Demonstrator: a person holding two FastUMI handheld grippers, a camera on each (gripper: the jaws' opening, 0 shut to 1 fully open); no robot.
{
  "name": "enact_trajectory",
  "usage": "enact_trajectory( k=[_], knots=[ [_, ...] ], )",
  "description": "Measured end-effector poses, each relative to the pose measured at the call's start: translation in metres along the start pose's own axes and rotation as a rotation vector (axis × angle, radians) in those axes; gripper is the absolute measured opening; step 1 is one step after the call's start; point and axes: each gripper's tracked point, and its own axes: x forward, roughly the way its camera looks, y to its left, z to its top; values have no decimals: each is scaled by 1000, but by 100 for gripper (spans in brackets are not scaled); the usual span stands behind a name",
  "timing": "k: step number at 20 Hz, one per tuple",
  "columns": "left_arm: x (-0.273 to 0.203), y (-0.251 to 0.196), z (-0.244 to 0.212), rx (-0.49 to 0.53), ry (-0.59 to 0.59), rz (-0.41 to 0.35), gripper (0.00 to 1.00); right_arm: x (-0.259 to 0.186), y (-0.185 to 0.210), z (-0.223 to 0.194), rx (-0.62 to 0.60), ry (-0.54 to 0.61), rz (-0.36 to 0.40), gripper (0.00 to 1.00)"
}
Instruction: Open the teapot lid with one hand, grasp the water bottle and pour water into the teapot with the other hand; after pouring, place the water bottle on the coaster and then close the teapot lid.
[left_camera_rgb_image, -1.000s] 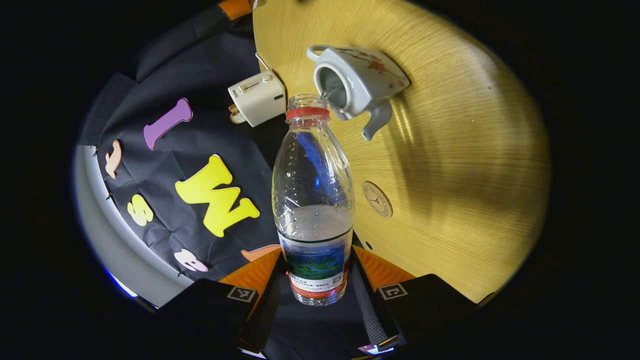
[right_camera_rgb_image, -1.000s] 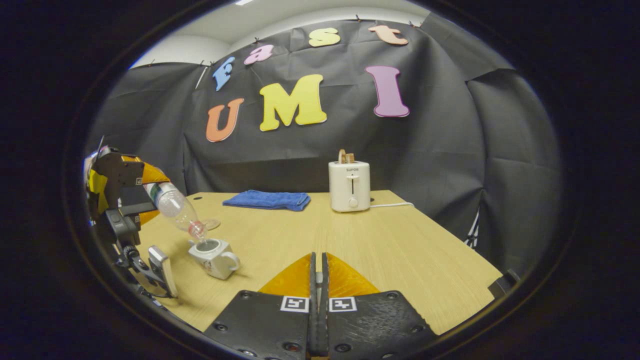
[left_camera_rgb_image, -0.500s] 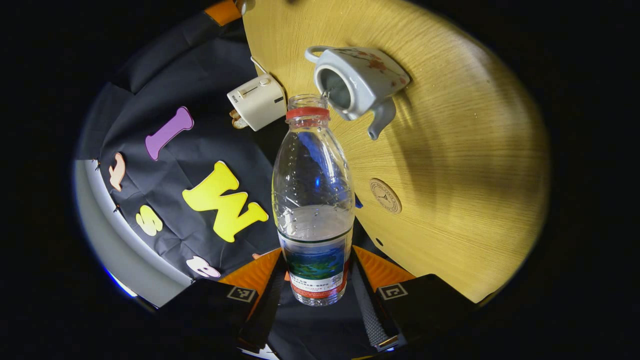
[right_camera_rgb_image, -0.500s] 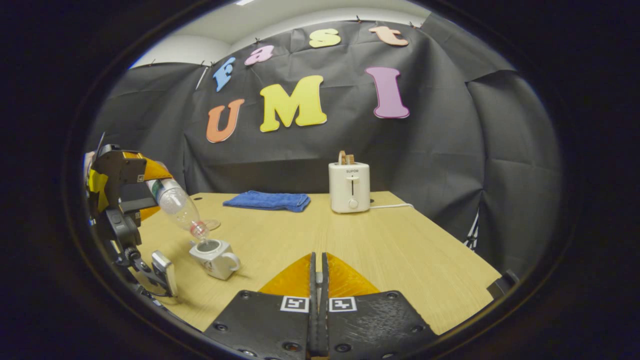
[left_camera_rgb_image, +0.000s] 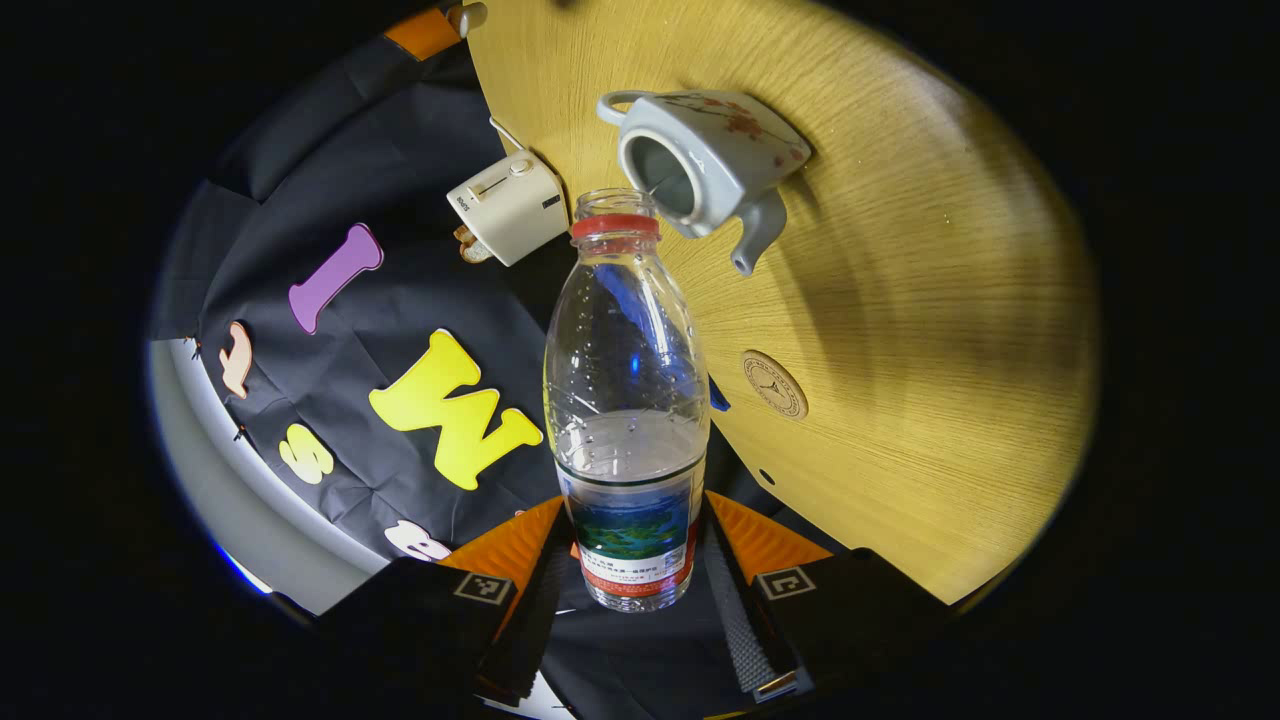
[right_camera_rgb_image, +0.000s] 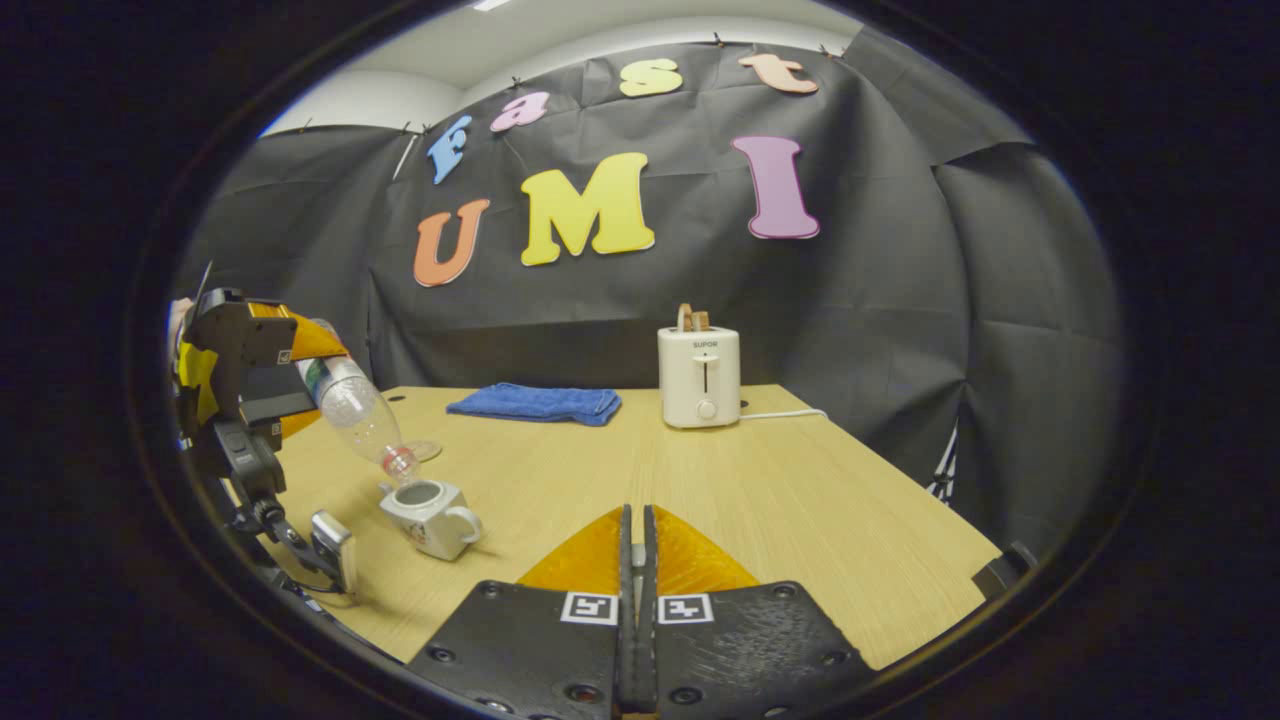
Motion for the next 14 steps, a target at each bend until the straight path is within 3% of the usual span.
enact_trajectory(
  k=[14],
  knots=[
    [0, 1, 2, -1, -6, 1, 74, -1, 1, 2, -1, -4, 1, 0]
  ],
)
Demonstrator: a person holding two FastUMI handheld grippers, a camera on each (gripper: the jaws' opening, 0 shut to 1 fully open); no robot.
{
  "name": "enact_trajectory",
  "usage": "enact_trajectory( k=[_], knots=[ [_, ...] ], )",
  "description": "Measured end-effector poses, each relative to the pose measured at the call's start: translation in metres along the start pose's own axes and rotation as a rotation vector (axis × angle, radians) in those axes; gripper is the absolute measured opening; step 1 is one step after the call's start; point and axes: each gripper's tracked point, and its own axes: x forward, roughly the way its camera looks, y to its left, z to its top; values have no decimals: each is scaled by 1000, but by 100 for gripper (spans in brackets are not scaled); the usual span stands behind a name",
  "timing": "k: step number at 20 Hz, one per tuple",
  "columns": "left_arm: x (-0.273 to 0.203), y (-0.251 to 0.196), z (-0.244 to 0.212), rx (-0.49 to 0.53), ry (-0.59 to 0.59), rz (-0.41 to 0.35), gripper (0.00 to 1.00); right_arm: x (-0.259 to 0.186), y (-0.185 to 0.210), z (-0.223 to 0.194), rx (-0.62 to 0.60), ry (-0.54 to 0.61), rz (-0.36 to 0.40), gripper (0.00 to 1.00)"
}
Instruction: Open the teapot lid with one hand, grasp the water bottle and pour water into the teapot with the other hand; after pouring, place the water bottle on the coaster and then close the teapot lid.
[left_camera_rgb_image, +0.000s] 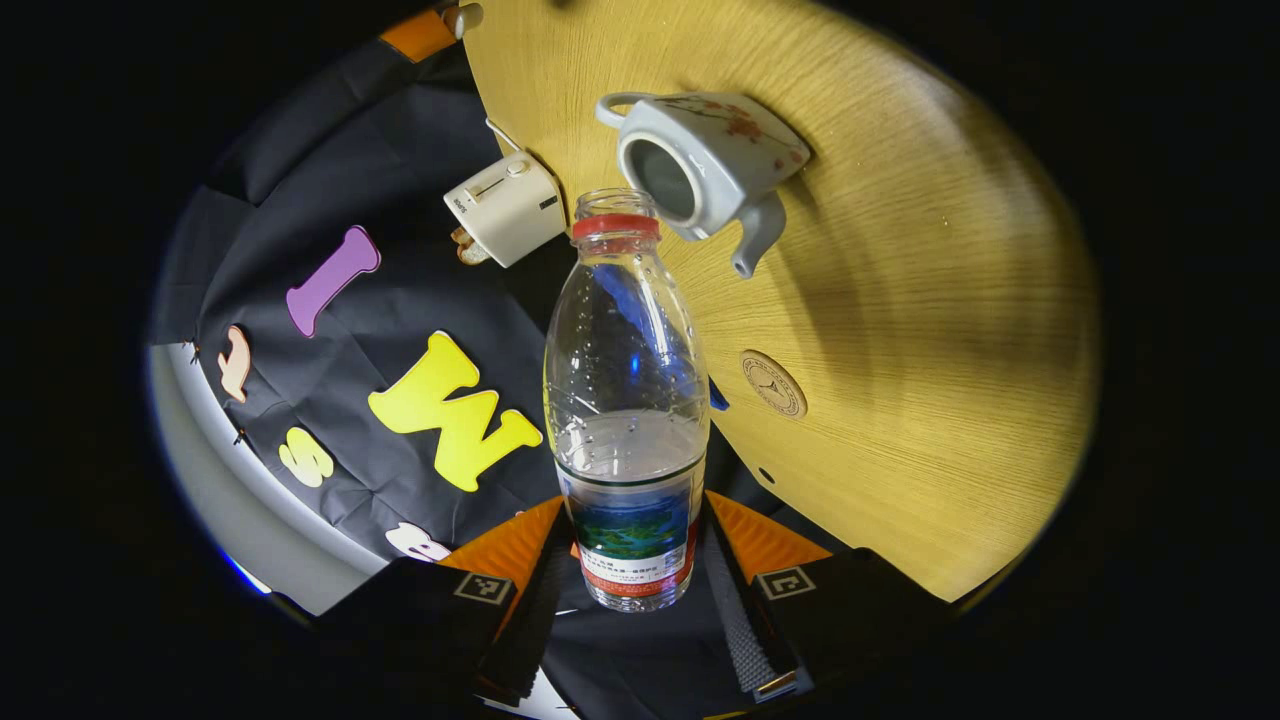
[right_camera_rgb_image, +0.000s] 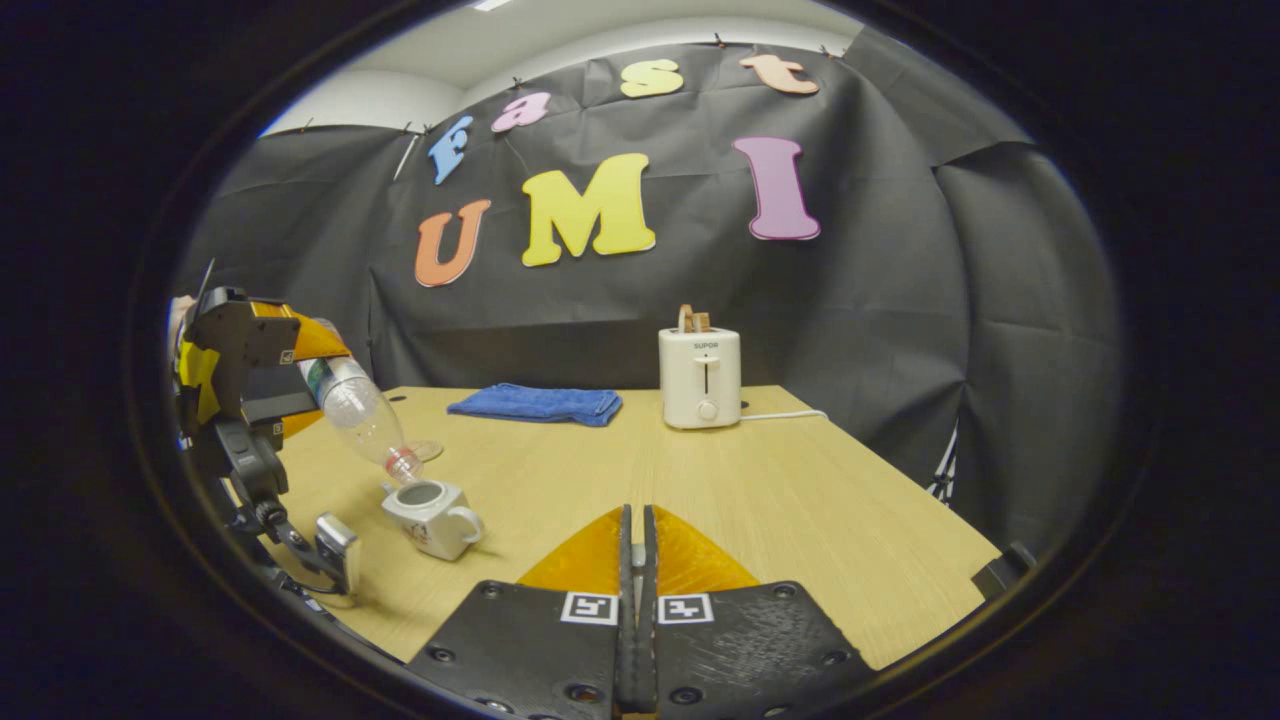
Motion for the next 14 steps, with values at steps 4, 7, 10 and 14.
enact_trajectory(
  k=[4, 7, 10, 14],
  knots=[
    [2, -6, -3, -59, 3, 2, 74, -1, 1, 0, 1, -3, 1, 0],
    [6, -12, -2, -129, -12, -7, 74, 0, 1, 2, 2, -4, 0, 0],
    [11, -36, -6, -326, -12, -63, 73, -1, 0, 5, 6, -9, -7, 0],
    [4, -67, -6, -719, -34, -164, 74, -1, 3, 10, 19, -8, -10, 0]
  ],
)
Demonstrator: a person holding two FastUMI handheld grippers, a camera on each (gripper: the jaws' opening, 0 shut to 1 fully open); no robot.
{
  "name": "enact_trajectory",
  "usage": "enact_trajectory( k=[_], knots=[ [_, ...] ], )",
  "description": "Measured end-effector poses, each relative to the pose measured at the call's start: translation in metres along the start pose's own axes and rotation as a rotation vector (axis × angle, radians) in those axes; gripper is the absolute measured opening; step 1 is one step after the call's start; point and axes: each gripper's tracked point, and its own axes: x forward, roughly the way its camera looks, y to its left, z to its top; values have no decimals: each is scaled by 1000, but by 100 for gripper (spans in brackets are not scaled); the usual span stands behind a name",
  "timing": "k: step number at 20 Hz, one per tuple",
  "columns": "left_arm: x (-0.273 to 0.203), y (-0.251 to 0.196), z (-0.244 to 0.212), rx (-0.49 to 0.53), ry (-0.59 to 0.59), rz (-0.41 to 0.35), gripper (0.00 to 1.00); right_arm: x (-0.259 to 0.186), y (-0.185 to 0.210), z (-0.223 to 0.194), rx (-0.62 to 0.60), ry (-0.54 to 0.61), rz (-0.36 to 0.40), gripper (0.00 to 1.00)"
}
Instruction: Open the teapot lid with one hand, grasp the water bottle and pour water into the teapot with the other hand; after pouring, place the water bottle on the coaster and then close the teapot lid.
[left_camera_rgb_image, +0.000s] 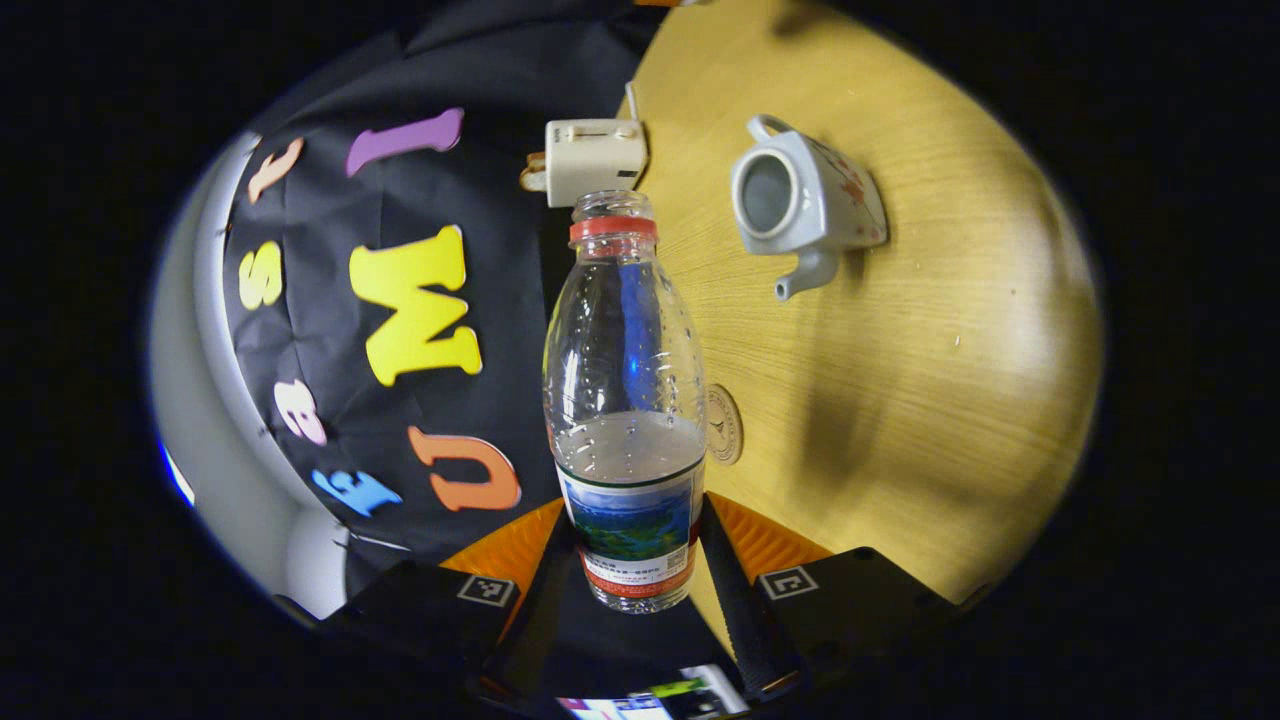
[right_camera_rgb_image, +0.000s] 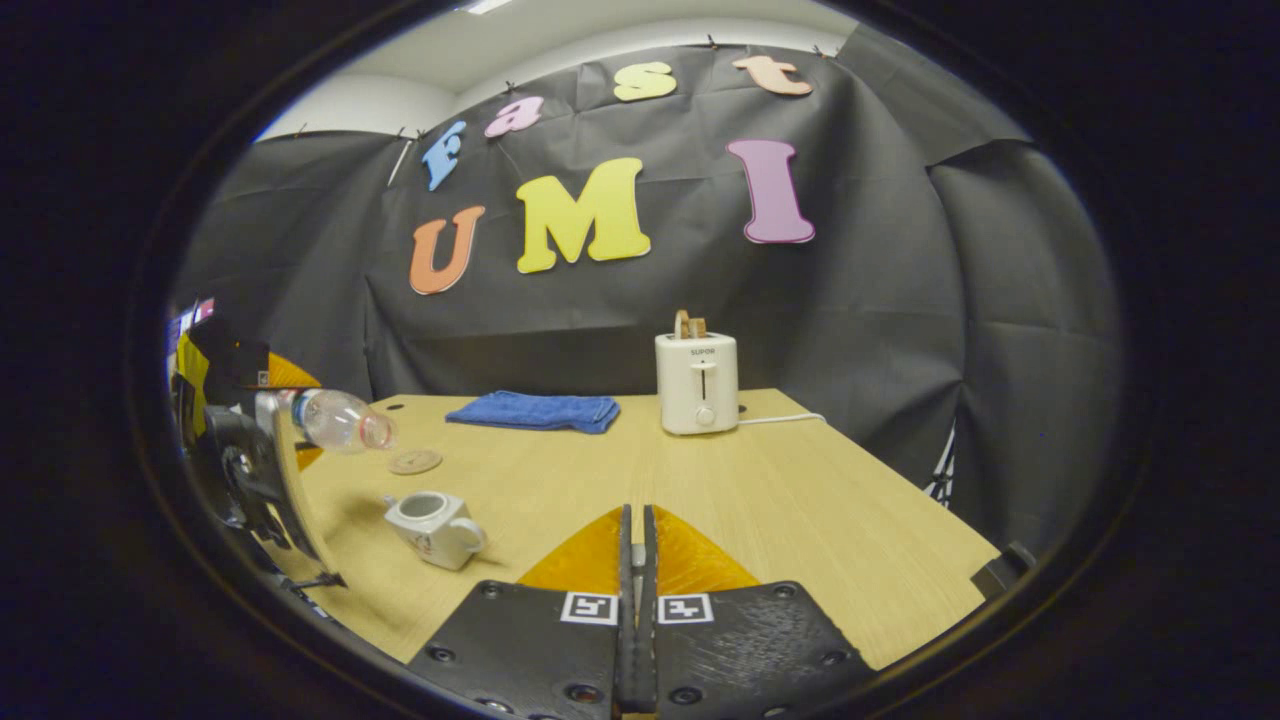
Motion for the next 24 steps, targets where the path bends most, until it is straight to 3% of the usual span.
enact_trajectory(
  k=[2, 4, 5, 6, 14, 18, 24],
  knots=[
    [4, -2, 1, -210, -18, -15, 77, -1, 2, 4, -3, -5, -6, 0],
    [7, 1, 4, -385, -36, -6, 74, -2, 9, 8, -11, -10, -3, 0],
    [0, 0, 3, -457, -41, -6, 77, -3, 12, 10, -19, -12, -1, 0],
    [-5, -2, 3, -522, -46, -10, 74, -4, 15, 13, -25, -15, 2, 0],
    [-18, 21, 10, -1078, -136, -24, 74, -9, 39, 32, -36, -54, 29, 0],
    [-19, 41, 9, -1173, -187, 38, 74, -11, 50, 36, -33, -57, 49, 0],
    [9, 66, 21, -1348, -277, 16, 74, -13, 59, 33, -34, -49, 60, 0]
  ],
)
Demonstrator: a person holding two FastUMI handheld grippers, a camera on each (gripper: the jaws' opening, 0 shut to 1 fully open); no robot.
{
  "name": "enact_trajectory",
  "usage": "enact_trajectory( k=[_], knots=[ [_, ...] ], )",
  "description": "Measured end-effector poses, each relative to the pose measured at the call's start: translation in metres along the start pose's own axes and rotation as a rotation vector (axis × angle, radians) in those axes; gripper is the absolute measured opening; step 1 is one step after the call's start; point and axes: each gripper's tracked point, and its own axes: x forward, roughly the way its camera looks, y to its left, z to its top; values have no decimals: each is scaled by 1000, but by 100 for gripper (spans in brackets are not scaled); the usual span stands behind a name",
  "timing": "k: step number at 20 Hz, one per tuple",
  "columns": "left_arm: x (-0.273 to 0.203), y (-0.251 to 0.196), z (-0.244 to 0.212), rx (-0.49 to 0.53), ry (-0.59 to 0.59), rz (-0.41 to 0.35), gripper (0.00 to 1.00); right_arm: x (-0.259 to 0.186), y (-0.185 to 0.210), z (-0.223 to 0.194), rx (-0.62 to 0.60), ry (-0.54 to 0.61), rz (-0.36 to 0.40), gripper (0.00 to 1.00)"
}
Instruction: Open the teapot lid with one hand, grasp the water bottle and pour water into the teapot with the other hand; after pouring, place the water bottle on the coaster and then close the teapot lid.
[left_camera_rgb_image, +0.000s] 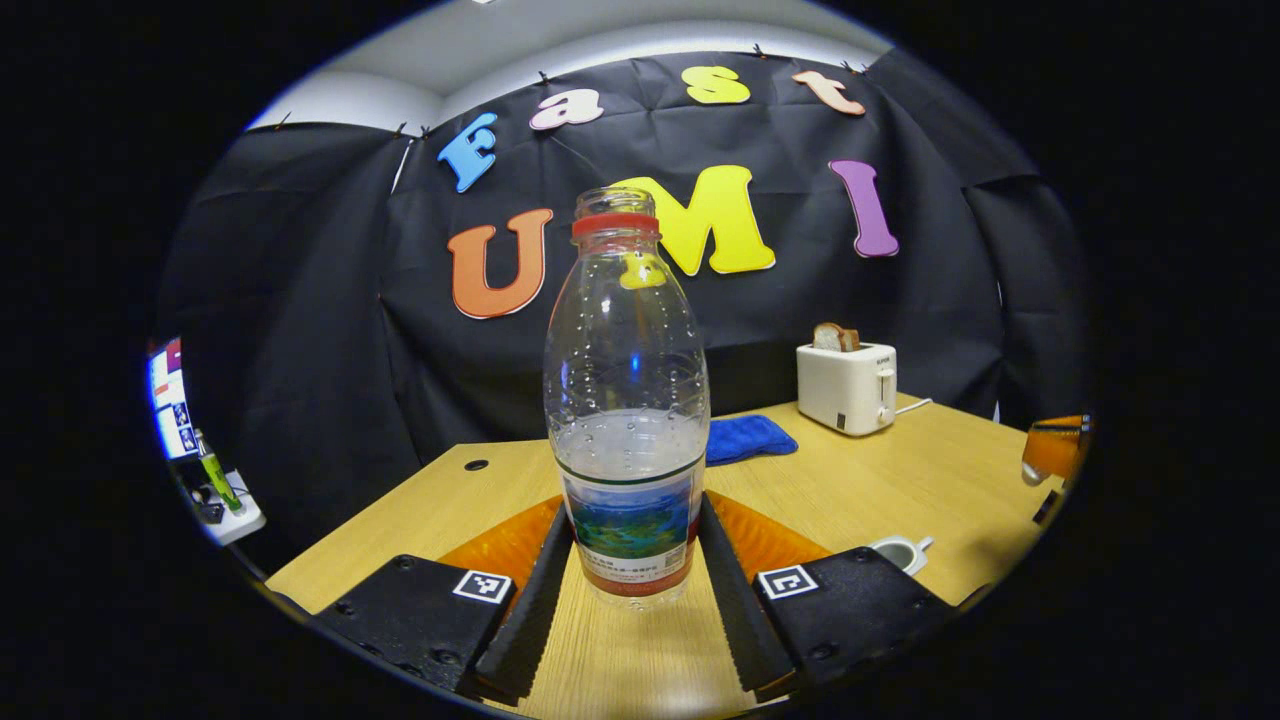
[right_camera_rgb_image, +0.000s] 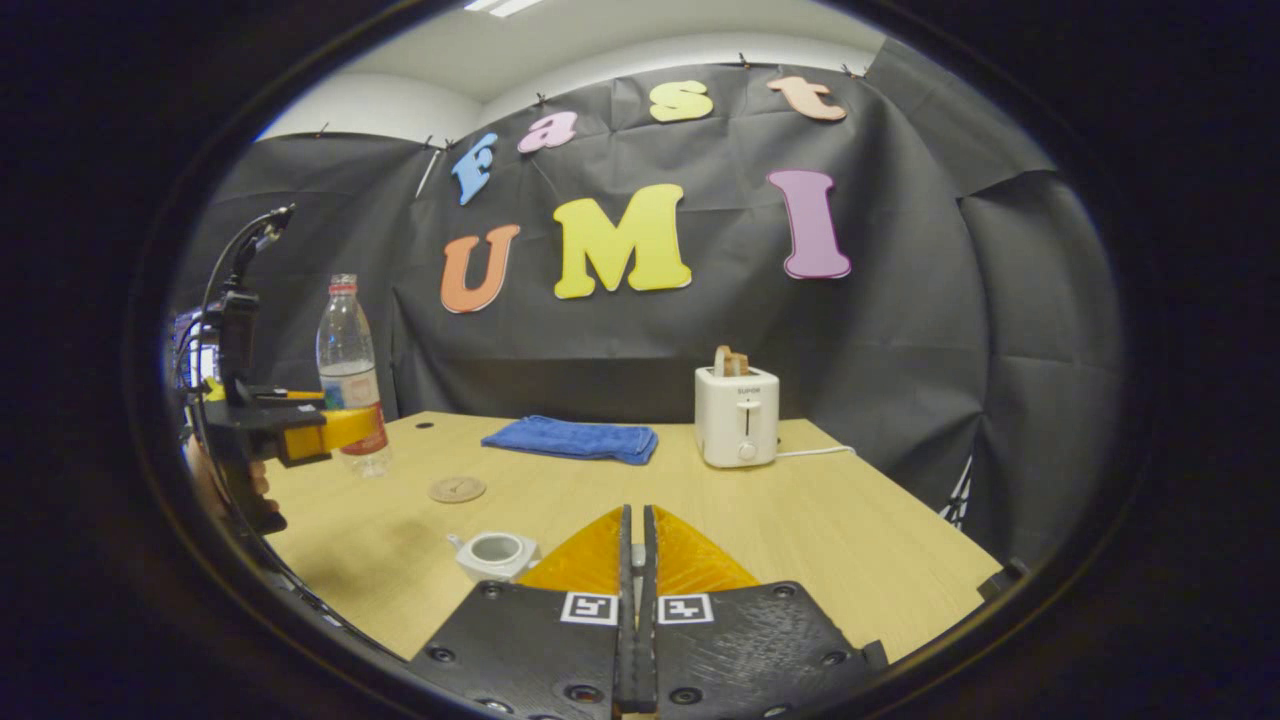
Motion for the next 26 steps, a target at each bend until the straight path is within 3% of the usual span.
enact_trajectory(
  k=[9, 17, 26],
  knots=[
    [70, 21, 1, -117, -8, -45, 75, 3, -5, -9, -6, 24, -21, 0],
    [119, 8, -46, -114, 68, -81, 76, 12, -13, -24, -20, 61, -50, 0],
    [141, 14, -82, -97, 142, -56, 78, 13, -17, -33, -16, 76, -68, 0]
  ],
)
